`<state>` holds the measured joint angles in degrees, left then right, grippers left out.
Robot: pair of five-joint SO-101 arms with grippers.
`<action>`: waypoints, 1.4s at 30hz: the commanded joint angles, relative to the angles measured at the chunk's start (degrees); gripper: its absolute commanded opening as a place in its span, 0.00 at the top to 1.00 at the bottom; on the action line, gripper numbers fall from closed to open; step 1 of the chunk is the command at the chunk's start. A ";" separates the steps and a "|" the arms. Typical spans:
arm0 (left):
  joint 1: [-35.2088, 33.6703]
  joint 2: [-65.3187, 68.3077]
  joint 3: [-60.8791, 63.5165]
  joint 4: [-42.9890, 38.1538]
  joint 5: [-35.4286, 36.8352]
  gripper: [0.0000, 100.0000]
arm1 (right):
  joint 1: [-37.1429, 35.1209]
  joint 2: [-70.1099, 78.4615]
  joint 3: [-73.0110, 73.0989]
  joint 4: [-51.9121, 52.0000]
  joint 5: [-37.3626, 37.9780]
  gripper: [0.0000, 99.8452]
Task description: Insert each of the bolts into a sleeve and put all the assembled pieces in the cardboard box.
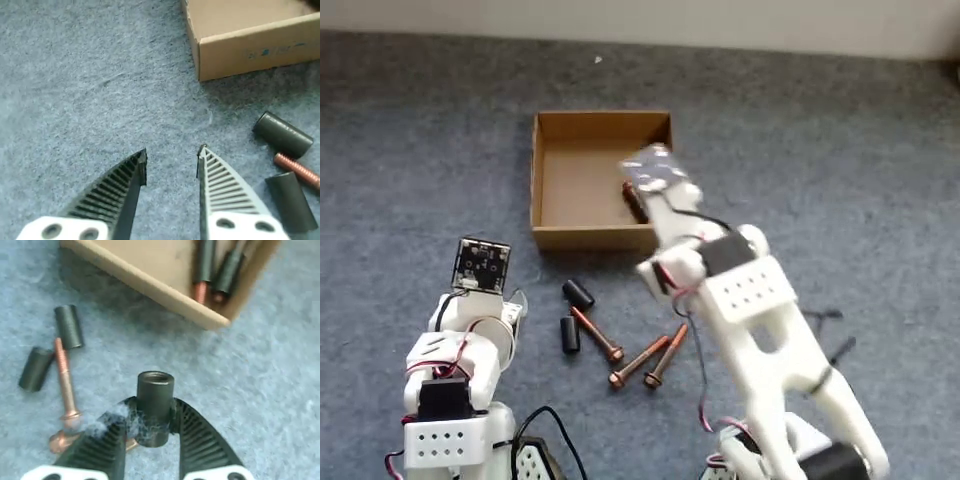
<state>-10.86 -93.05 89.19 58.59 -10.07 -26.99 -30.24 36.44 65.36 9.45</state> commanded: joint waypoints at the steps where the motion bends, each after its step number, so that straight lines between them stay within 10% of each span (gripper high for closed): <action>1: -0.40 -0.31 -1.01 -1.32 -8.44 0.81 | 6.46 -7.69 6.46 -7.69 -2.64 1.00; 18: 16.31 15.25 -24.13 10.29 -38.59 0.87 | 28.97 -11.91 20.26 -28.70 -14.68 1.00; 42: 39.69 67.82 -36.79 2.37 -57.93 0.79 | 33.98 -11.91 20.18 -28.70 -15.47 0.99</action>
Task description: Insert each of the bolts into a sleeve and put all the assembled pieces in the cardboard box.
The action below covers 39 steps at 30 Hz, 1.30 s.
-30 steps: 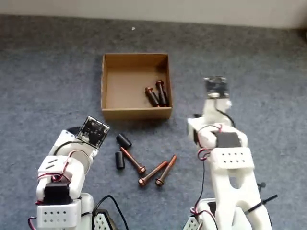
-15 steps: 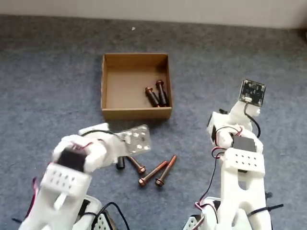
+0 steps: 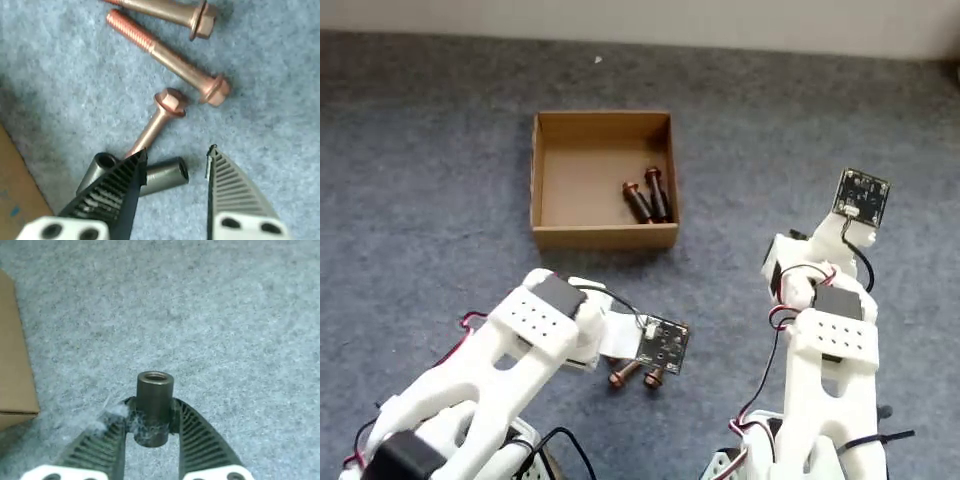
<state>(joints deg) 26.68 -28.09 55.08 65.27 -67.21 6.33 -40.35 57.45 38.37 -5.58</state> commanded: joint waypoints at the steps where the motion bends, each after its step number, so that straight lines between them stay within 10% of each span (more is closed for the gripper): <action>1: 2.42 3.82 -2.77 -5.36 -0.79 0.79 | 0.66 -1.80 -0.84 -1.71 -0.44 0.99; 24: 3.12 23.69 -13.14 -6.68 -0.44 0.99 | 0.66 -1.80 -0.57 -3.30 -0.44 0.99; 39: -1.01 -1.10 -15.52 -6.86 20.84 0.99 | 0.31 -2.51 -0.48 -2.59 -0.09 0.99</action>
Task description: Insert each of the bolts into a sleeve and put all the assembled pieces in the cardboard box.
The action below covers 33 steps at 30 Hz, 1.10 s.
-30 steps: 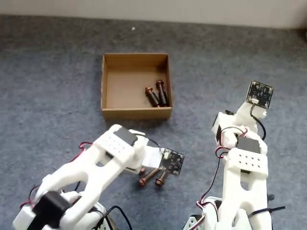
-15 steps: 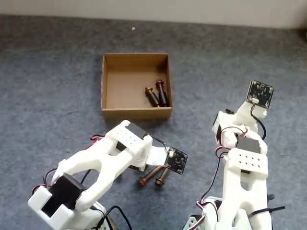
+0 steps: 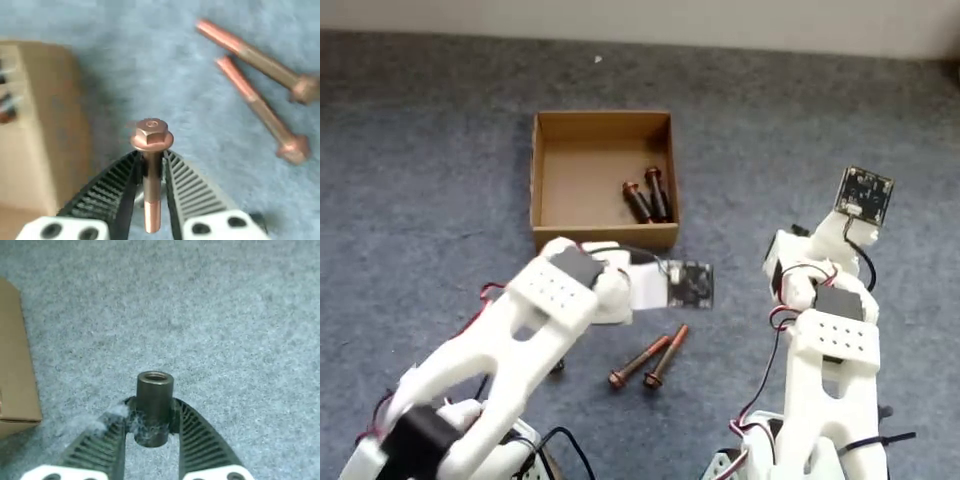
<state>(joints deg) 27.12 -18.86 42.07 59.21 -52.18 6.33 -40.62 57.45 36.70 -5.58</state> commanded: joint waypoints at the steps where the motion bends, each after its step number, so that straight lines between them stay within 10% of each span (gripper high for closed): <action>1: -1.54 -12.53 -2.51 -0.79 7.56 0.99 | 0.22 -2.24 -0.57 0.04 -0.09 0.99; 15: -13.76 -31.87 4.09 -16.00 43.78 0.99 | -15.52 -29.23 10.07 5.05 1.93 0.99; 33: -5.14 -46.81 6.20 -16.00 72.97 0.99 | -40.22 -51.82 22.99 4.97 9.32 0.99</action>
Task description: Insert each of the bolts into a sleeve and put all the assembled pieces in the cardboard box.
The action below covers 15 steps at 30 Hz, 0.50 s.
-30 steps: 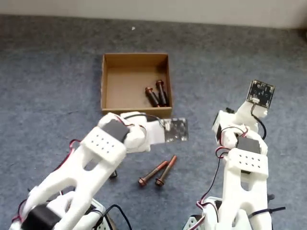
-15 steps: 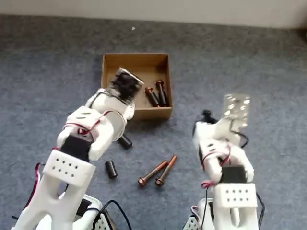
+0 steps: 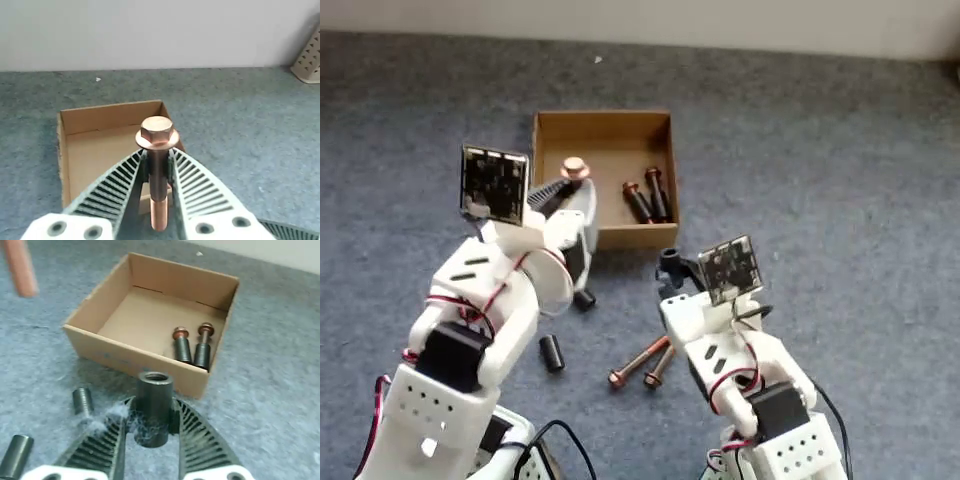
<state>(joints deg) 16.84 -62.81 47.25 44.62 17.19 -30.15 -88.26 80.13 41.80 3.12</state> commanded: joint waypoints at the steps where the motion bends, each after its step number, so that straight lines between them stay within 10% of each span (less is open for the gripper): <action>1: 6.46 -3.65 1.89 -1.41 3.60 0.99 | -4.97 -5.76 1.19 -0.13 0.62 0.99; 15: 14.55 -20.79 13.93 -2.46 3.25 0.99 | -9.45 -16.84 7.60 -0.13 6.42 0.99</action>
<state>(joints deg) 30.29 -79.87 60.00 44.62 19.91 -38.86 -104.00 88.40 41.80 8.92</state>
